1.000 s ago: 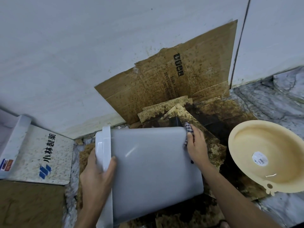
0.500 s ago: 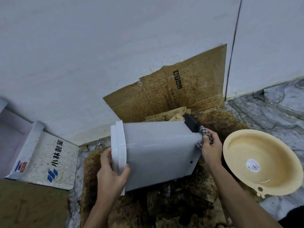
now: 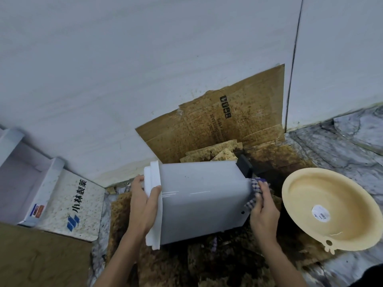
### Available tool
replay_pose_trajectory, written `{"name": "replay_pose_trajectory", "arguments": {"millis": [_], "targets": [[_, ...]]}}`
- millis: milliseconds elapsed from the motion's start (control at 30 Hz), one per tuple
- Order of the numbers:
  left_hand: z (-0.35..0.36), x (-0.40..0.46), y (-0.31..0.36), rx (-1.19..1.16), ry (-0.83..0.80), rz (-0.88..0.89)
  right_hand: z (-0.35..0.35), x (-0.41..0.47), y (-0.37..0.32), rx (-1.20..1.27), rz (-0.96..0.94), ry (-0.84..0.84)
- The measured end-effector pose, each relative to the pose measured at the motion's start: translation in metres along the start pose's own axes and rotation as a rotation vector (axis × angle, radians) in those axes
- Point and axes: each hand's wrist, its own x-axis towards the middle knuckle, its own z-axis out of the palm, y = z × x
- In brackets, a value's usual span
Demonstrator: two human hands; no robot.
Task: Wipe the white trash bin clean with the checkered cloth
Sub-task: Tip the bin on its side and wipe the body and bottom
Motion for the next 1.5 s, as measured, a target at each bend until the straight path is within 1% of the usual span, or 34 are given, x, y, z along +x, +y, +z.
{"name": "replay_pose_trajectory", "arguments": {"millis": [67, 133, 200, 300, 400, 467, 533, 567, 667, 733, 800, 933, 1033, 1100, 1200, 1267, 1400, 1500], "targets": [[-0.001, 0.004, 0.0, 0.003, -0.027, 0.0, 0.008, -0.027, -0.011, 0.005, -0.096, -0.042], [-0.002, 0.004, -0.001, 0.06, -0.038, 0.045, 0.025, -0.055, -0.027, 0.01, -0.202, -0.185], [0.001, 0.005, -0.002, 0.14, -0.061, 0.117, 0.048, -0.076, -0.042, -0.051, -0.33, -0.318], [0.007, 0.005, -0.003, 0.154, -0.045, 0.123, 0.078, -0.08, -0.074, -0.162, -0.552, -0.412], [0.011, 0.001, -0.009, 0.104, -0.001, 0.139, 0.095, -0.063, -0.115, -0.305, -0.662, -0.532], [0.012, 0.0, -0.014, 0.115, 0.005, 0.146, 0.103, -0.042, -0.13, -0.385, -0.631, -0.631], [0.013, 0.001, -0.016, 0.146, 0.008, 0.141, 0.107, -0.015, -0.131, -0.477, -0.601, -0.66], [0.013, 0.001, -0.016, 0.156, 0.014, 0.14, 0.106, -0.001, -0.127, -0.513, -0.556, -0.666], [0.013, 0.002, -0.016, 0.171, 0.03, 0.159, 0.086, 0.024, -0.099, -0.596, -0.386, -0.635], [0.014, 0.0, -0.016, 0.179, 0.032, 0.164, 0.065, 0.016, -0.08, -0.612, -0.346, -0.561], [0.017, -0.002, -0.014, 0.199, 0.038, 0.176, 0.052, -0.008, -0.073, -0.613, -0.414, -0.512], [0.018, -0.003, -0.014, 0.23, 0.045, 0.185, 0.068, -0.044, -0.097, -0.558, -0.571, -0.577], [0.016, -0.004, -0.015, 0.217, 0.024, 0.195, 0.096, -0.036, -0.124, -0.513, -0.63, -0.643], [0.014, -0.004, -0.016, 0.212, 0.02, 0.189, 0.11, -0.021, -0.133, -0.51, -0.621, -0.672], [0.012, -0.006, -0.017, 0.217, 0.022, 0.165, 0.119, 0.013, -0.125, -0.533, -0.546, -0.693], [0.011, -0.008, -0.017, 0.219, 0.021, 0.157, 0.113, 0.035, -0.11, -0.582, -0.474, -0.674], [0.014, -0.012, -0.013, 0.216, 0.028, 0.166, 0.088, 0.06, -0.08, -0.633, -0.334, -0.6], [0.014, -0.013, -0.011, 0.223, 0.032, 0.161, 0.071, 0.063, -0.068, -0.586, -0.254, -0.5]]}}
